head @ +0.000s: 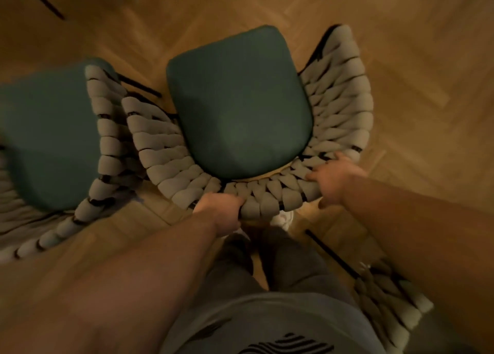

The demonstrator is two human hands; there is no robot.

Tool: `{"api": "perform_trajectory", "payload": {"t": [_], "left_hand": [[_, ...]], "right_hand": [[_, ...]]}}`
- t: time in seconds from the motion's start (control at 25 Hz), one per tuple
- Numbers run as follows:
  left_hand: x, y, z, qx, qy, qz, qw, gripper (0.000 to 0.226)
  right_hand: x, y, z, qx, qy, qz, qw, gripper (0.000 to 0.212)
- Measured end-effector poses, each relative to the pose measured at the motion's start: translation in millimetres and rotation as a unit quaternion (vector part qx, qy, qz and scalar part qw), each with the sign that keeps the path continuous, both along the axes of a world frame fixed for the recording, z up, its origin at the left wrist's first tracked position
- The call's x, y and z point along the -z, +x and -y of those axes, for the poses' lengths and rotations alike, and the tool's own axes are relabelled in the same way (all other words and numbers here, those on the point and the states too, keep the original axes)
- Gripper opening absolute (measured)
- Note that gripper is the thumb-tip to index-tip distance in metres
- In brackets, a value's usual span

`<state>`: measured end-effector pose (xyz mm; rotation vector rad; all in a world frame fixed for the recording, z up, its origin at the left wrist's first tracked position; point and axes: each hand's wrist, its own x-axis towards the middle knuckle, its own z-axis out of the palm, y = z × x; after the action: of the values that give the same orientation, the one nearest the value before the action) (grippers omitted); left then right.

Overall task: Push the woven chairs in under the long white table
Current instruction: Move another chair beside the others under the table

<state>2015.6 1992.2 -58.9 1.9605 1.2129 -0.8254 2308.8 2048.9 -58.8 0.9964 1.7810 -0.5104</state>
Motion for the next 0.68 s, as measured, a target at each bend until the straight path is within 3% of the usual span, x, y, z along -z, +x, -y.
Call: {"api": "perform_trajectory", "payload": {"t": [0.16,0.4,0.68], "left_hand": [[-4.9,-17.8,-9.4,0.011,0.014,-0.021,1.000,0.037],[-13.0,-60.9,-34.2,0.068,0.014,-0.047,0.996,0.039],[-12.7,-116.0,-65.5,0.176,-0.008,-0.010,0.984,0.049]], "right_hand": [[-3.8,-21.7,9.3,0.007,0.064,-0.007,0.998,0.041],[-1.4,-65.8,42.8,0.085,0.101,-0.008,0.991,0.034],[4.6,-132.6,74.6,0.219,0.099,0.012,0.970,0.031]]}}
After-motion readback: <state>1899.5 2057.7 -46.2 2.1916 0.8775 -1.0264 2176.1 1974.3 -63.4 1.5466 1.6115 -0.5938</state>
